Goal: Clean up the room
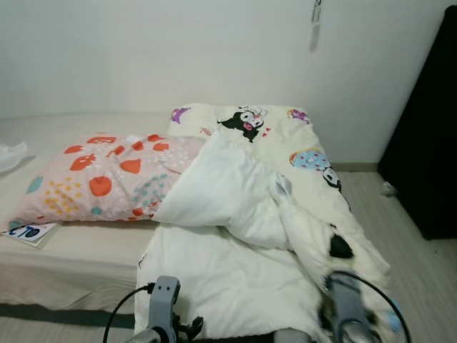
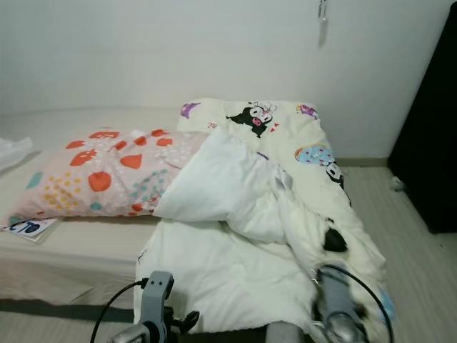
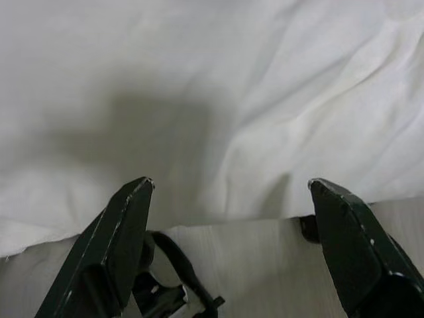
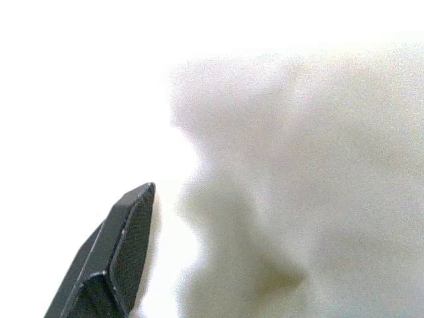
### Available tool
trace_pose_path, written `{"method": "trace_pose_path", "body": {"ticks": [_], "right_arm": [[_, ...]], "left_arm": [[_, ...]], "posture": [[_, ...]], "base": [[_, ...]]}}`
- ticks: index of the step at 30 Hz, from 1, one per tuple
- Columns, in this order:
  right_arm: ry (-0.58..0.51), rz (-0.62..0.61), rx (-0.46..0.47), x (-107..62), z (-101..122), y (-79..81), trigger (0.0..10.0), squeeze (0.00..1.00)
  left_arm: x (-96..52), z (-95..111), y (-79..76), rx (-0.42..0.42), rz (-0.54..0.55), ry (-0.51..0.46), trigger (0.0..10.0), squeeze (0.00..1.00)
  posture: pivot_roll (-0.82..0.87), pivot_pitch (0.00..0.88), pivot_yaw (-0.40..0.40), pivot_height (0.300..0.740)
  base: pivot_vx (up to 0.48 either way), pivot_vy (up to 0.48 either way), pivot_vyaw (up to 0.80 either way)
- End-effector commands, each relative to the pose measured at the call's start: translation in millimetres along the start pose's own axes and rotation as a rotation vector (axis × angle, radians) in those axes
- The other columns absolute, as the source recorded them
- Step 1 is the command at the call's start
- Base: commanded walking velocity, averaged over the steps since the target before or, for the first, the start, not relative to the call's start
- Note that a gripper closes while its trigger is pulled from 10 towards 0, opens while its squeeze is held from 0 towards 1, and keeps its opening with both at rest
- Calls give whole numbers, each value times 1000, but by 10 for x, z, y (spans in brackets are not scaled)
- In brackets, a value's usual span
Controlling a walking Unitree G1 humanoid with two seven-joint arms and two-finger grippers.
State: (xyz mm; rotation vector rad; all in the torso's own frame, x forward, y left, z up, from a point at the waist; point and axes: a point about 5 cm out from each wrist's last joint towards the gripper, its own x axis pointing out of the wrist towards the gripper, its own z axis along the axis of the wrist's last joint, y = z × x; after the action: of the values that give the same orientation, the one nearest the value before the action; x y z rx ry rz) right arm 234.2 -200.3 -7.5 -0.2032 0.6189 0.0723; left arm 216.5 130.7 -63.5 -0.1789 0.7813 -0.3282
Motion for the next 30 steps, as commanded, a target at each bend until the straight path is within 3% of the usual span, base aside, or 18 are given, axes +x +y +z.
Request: {"method": "trace_pose_path", "body": {"ticks": [1,2,4,5,6,9,12,13,16,18,21,22,23,24,25,27,28,30], "right_arm": [[-101,375,-33,-136,183,463,10000,0],[-97,512,-68,-236,191,588,10000,0],[-97,512,-68,-236,191,588,10000,0],[-86,588,-91,-301,182,654,10000,0],[-86,588,-91,-301,182,654,10000,0],[49,752,-257,-496,14,698,10000,0],[94,727,-313,-499,-38,629,10000,0],[75,593,-307,-379,21,491,10000,0],[40,517,-287,-310,87,415,10000,0],[-106,351,-159,-214,393,217,10000,0],[-134,324,-129,-208,454,179,10000,0],[-245,328,-9,-240,655,140,10000,0],[-245,328,-9,-240,655,140,10000,0],[-474,335,184,-359,1049,-17,10000,0],[-549,303,243,-390,1172,-129,10000,0],[-549,303,243,-390,1172,-129,10000,0],[-622,201,277,-388,1311,-365,10000,0],[-630,158,274,-370,1345,-447,10000,0]], "left_arm": [[-18,-42,31,2,11,20,10000,0],[-21,-49,32,1,12,22,10000,0],[-21,-49,32,1,12,22,10000,0],[-22,-53,32,1,13,23,10000,0],[-22,-53,32,1,13,23,10000,0],[-23,-56,36,-5,18,25,10000,0],[-24,-59,38,-8,20,26,10000,0],[-28,-71,42,-9,21,30,10000,0],[-29,-76,42,-9,21,33,10000,0],[-29,-81,41,-7,20,37,10000,0],[-29,-82,41,-7,19,38,10000,0],[-29,-80,41,-5,19,39,10000,0],[-29,-80,41,-5,19,39,10000,0],[-28,-75,43,-2,17,39,10000,0],[-29,-77,44,-1,17,40,10000,0],[-29,-77,44,-1,17,40,10000,0],[-42,-92,65,1,21,43,10000,0],[-52,-102,80,1,24,44,10000,0]], "posture": [[-200,45,75,560],[-200,42,74,560],[-200,42,74,560],[-200,42,74,560],[-200,42,74,560],[-196,35,69,560],[-199,36,69,560],[-204,36,73,560],[-207,35,75,560],[-210,36,78,560],[-210,36,78,560],[-209,37,82,560],[-209,37,82,560],[-205,38,85,560],[-205,38,85,560],[-205,38,85,560],[-189,44,90,560],[-182,53,95,560]], "base": [[0,0,0],[0,0,0],[0,0,0],[0,0,0],[0,0,0],[0,0,0],[0,0,0],[0,0,0],[0,0,0],[0,0,0],[0,0,0],[0,0,0],[0,0,0],[0,0,0],[0,0,0],[0,0,0],[0,0,0],[0,0,0]]}}
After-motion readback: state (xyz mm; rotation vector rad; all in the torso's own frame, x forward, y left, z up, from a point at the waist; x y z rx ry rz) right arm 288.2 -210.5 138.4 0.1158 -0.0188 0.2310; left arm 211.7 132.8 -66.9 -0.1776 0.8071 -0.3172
